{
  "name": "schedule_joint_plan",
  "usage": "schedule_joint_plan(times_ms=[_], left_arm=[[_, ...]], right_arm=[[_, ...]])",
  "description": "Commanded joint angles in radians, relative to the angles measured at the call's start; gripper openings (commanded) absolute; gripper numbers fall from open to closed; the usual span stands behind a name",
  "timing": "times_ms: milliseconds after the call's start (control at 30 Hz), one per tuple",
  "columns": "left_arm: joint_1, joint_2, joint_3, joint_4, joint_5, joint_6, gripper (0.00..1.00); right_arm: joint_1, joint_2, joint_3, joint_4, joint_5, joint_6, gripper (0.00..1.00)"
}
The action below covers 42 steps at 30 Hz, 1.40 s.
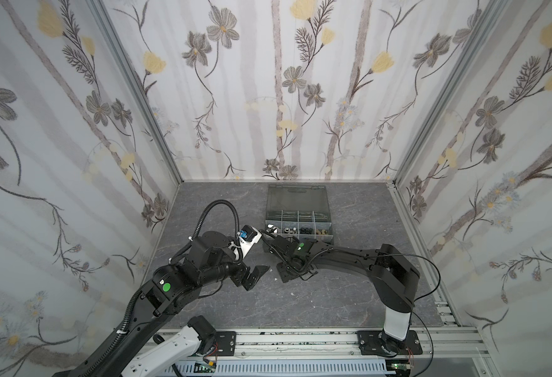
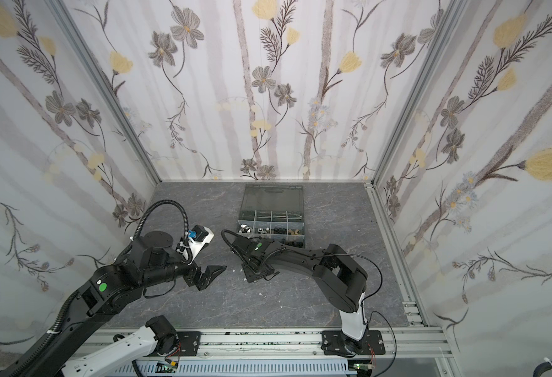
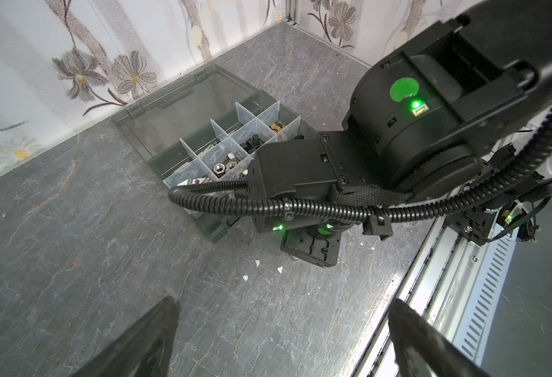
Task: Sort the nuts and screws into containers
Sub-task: 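Move the open right gripper back down over the last hex nut, then grasp the last silver hex nut with the right gripper, then carry the hex nut over the hex-nut compartment, right gripper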
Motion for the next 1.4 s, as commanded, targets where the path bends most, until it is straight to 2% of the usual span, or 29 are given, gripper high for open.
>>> schedule_joint_plan(times_ms=[0,167,1133,1367], left_arm=[[-0.001,-0.003,0.003,0.007,0.002,0.009,1.00],[-0.003,-0.004,0.003,0.007,0.003,0.011,1.00],[-0.003,-0.016,0.005,0.006,0.005,0.014,1.00],[-0.004,-0.014,0.005,0.006,0.005,0.014,1.00]], right_arm=[[0.012,0.005,-0.013,0.029,-0.014,0.038,0.54],[0.029,0.014,-0.031,0.044,-0.019,0.056,0.48],[0.037,0.089,-0.019,0.051,0.013,0.037,0.35],[0.036,0.077,-0.024,0.035,0.032,0.041,0.26]])
